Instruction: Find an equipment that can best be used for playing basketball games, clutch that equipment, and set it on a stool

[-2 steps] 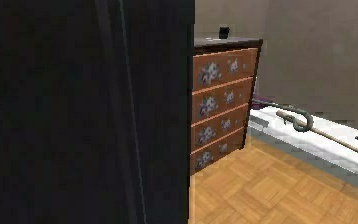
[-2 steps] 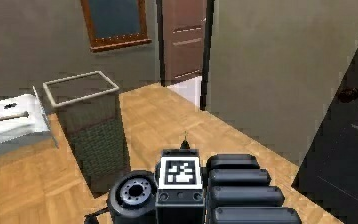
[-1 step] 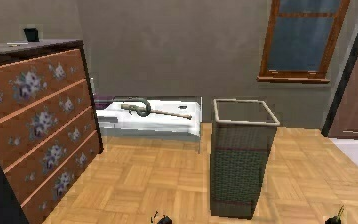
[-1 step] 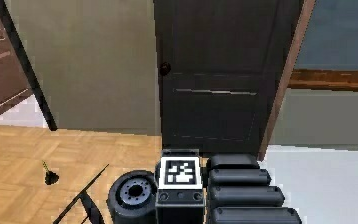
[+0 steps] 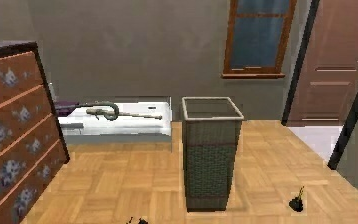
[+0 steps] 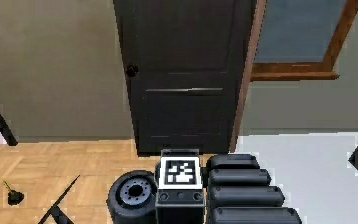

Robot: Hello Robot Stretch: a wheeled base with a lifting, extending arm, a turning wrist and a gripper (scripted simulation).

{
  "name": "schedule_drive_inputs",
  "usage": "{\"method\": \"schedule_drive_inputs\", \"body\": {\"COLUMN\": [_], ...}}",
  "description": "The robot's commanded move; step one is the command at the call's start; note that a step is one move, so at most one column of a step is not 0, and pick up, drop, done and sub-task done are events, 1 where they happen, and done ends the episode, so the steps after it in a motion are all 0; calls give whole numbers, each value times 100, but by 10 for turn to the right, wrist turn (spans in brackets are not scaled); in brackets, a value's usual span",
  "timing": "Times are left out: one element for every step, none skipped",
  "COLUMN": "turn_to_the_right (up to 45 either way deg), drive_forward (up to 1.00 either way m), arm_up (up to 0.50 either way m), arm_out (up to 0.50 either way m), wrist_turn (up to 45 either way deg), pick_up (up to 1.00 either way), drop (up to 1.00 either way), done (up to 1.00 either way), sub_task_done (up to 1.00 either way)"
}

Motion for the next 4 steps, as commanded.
{"method": "schedule_drive_inputs", "body": {"turn_to_the_right": [0, -120, 0, -450], "drive_forward": [5, 0, 5, 0], "arm_up": [0, 0, 0, 0], "arm_out": [0, 0, 0, 0], "wrist_turn": [0, 0, 0, 0], "pick_up": [0, 0, 0, 0], "drop": [0, 0, 0, 0], "done": [0, 0, 0, 0], "sub_task_done": [0, 0, 0, 0]}}
